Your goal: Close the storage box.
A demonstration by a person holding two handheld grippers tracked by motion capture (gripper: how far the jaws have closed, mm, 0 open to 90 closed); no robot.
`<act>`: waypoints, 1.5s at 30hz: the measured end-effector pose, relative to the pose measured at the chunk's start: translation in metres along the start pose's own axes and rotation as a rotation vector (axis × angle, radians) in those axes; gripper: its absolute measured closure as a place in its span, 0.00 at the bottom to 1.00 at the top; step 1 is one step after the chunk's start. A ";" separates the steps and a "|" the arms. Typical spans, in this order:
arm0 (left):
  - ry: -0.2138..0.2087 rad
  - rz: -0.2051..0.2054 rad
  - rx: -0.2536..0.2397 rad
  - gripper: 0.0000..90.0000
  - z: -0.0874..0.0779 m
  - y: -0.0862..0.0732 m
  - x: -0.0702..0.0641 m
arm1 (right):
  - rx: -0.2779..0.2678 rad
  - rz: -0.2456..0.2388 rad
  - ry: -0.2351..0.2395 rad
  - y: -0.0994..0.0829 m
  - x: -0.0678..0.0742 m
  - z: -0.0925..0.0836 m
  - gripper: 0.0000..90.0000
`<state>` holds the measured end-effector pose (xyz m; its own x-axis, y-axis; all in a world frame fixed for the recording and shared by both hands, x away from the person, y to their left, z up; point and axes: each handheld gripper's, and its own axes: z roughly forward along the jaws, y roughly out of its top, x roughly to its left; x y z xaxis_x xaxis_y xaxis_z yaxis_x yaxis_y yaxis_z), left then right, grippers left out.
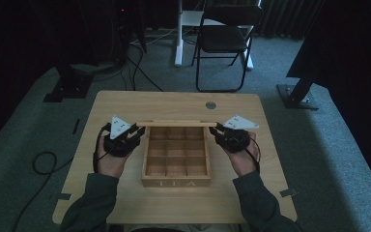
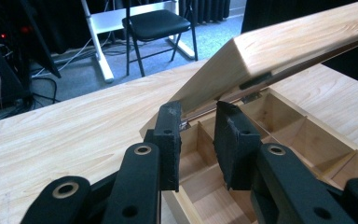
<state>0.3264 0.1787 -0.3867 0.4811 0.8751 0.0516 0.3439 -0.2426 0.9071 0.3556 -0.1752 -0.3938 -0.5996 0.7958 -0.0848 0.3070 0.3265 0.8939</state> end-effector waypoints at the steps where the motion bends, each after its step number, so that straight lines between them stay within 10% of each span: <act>1: -0.004 -0.003 -0.002 0.79 -0.001 -0.001 0.000 | 0.000 0.003 0.001 0.000 0.001 -0.001 0.79; 25: -0.051 -0.016 0.021 0.63 -0.021 -0.017 -0.017 | 0.031 0.038 0.028 -0.020 0.013 -0.014 0.76; 33: -0.059 -0.033 0.033 0.63 -0.022 -0.023 -0.018 | 0.054 0.060 0.084 -0.025 0.019 -0.021 0.57; 45: -0.064 -0.031 0.062 0.62 -0.023 -0.037 -0.023 | 0.064 0.115 0.078 -0.038 0.028 -0.015 0.55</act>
<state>0.2842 0.1767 -0.4120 0.5196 0.8544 -0.0044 0.4079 -0.2435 0.8800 0.3158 -0.1731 -0.4236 -0.6126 0.7886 0.0531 0.4219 0.2695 0.8657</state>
